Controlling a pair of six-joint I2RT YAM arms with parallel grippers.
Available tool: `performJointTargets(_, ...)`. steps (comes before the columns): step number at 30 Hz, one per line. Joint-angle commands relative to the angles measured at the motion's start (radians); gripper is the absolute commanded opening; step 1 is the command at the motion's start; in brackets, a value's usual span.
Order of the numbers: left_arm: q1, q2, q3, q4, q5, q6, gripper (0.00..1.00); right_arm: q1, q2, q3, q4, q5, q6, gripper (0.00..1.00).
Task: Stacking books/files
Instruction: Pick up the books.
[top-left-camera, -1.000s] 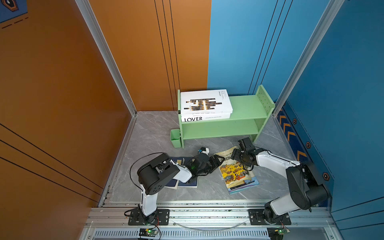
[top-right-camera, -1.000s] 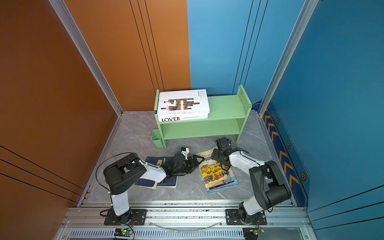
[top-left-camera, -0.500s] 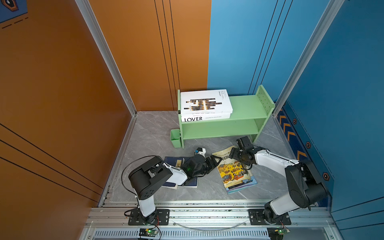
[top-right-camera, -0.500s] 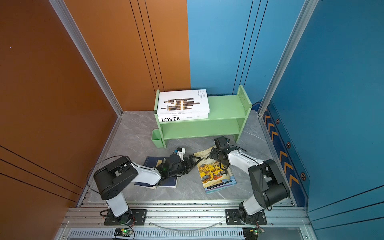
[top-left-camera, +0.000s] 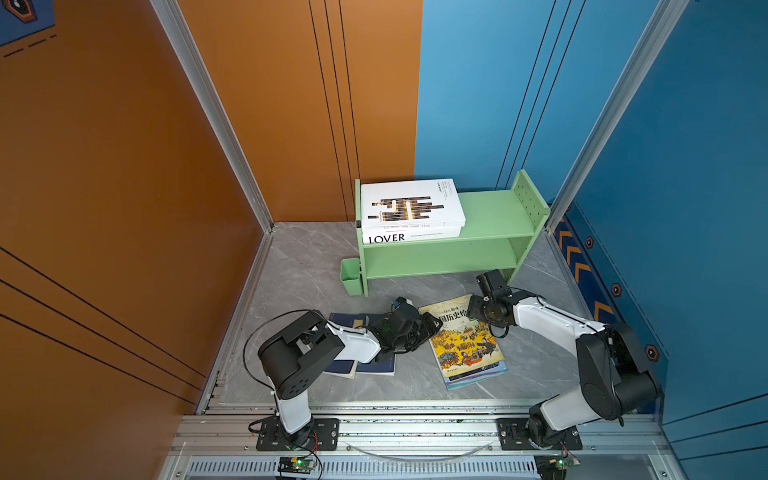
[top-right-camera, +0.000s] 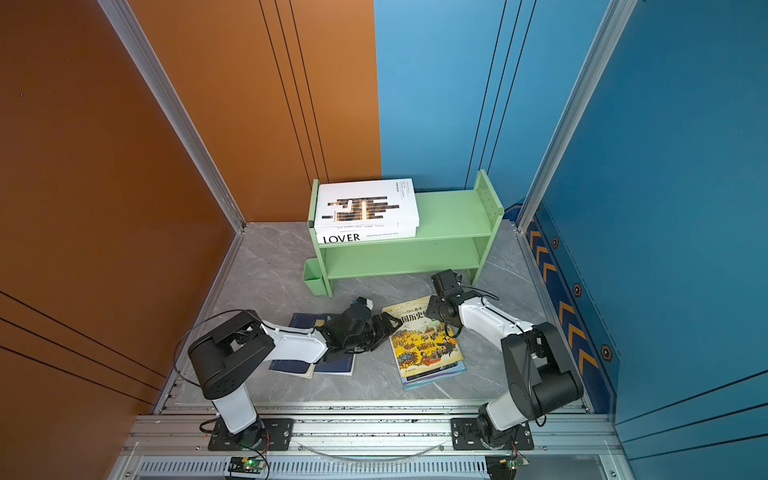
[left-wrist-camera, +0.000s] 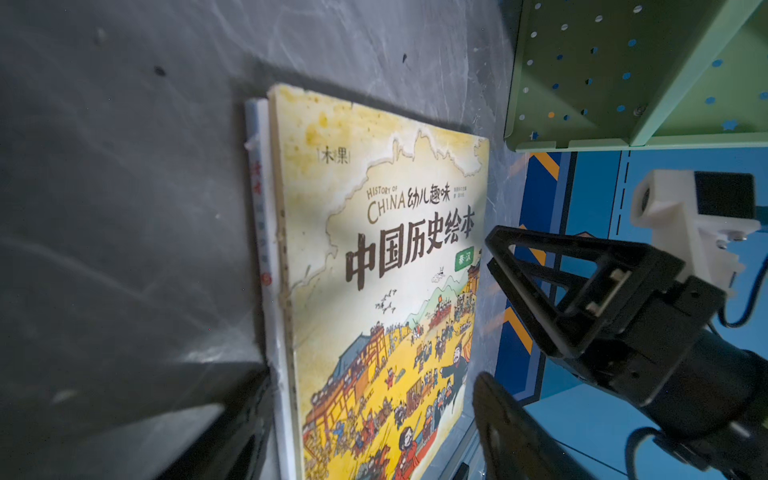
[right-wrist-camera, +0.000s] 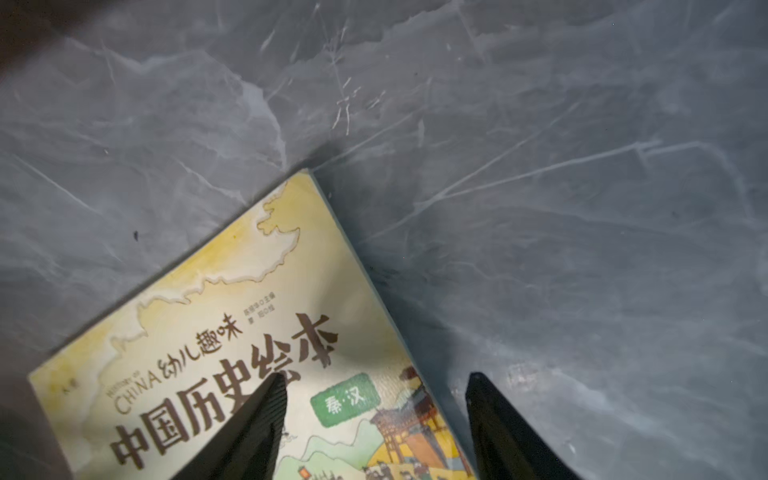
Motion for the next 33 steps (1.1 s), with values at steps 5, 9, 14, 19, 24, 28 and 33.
performJointTargets(5, -0.009, 0.036, 0.022, -0.062, 0.014, 0.037, 0.78, 0.041, 0.028, -0.015, 0.031, -0.041, -0.003, 0.57)
performJointTargets(9, 0.002, 0.041, 0.018, -0.013, 0.035, 0.050, 0.79, 0.068, 0.043, -0.024, 0.052, -0.056, 0.013, 0.55)
performJointTargets(14, 0.014, 0.019, -0.006, 0.025, 0.045, 0.071, 0.80, 0.108, 0.050, -0.031, 0.058, -0.057, 0.044, 0.55)
performJointTargets(19, 0.017, -0.006, -0.032, 0.047, 0.031, 0.083, 0.70, 0.127, 0.035, -0.031, 0.053, -0.046, 0.069, 0.55)
performJointTargets(24, 0.022, -0.024, -0.042, 0.068, 0.036, 0.096, 0.38, 0.114, 0.043, -0.017, 0.035, -0.019, 0.067, 0.56)
performJointTargets(28, 0.026, -0.043, -0.055, 0.067, 0.036, 0.101, 0.46, 0.111, 0.045, -0.012, 0.046, -0.035, 0.067, 0.57)
performJointTargets(33, 0.031, -0.064, -0.075, 0.061, 0.028, 0.104, 0.42, 0.111, 0.046, -0.012, 0.064, -0.060, 0.073, 0.57)
